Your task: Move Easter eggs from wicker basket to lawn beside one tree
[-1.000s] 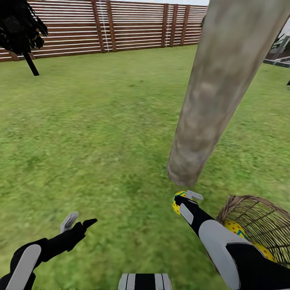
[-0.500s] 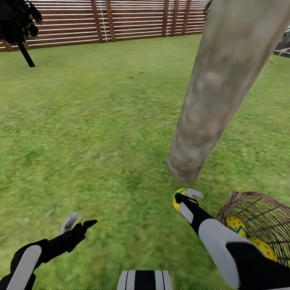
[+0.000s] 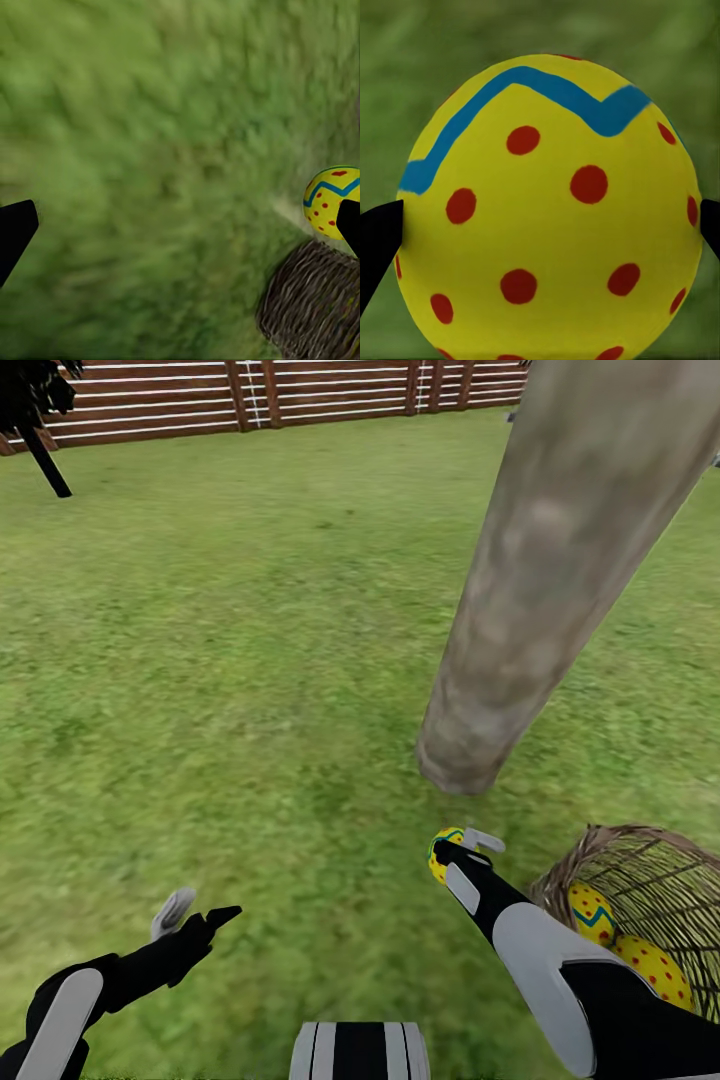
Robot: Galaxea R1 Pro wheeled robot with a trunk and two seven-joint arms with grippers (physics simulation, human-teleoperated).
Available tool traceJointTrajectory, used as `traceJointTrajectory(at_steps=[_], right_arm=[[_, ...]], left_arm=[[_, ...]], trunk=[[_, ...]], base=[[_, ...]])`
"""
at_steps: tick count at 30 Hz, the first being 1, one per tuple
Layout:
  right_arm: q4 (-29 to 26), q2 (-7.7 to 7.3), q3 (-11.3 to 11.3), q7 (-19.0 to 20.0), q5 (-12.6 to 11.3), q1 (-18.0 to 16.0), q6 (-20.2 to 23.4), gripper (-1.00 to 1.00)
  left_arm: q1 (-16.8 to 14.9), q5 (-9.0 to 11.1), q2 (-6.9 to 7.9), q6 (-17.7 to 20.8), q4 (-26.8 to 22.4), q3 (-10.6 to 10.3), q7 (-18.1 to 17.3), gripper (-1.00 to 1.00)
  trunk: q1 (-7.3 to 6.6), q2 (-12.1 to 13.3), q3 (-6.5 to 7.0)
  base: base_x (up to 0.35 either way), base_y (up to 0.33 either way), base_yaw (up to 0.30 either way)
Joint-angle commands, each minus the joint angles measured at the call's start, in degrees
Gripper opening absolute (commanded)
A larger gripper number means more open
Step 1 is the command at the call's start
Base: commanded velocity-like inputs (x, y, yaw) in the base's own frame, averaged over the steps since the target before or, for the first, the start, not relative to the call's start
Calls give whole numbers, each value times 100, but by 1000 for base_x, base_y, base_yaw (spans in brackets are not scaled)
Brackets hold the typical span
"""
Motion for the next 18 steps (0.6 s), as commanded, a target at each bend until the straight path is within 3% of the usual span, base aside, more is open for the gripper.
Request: traceJointTrajectory(at_steps=[1,7,12,18], right_arm=[[-8,2,-4,-21,-11,-1,14,-100],[-8,2,-3,-21,-12,-1,12,-100],[-8,2,-5,-21,-11,-1,8,-100],[-8,2,-3,-21,-11,-1,5,-100]], left_arm=[[-2,63,0,24,-6,4,59,100],[13,55,5,34,0,2,52,100],[124,34,56,-43,340,-1,69,100],[129,84,11,-37,338,-9,56,100]], trunk=[[1,-3,-27],[9,-7,-93],[9,-7,-93],[17,-11,-159]], base=[[0,0,0],[0,0,0],[135,0,0],[20,0,0]])
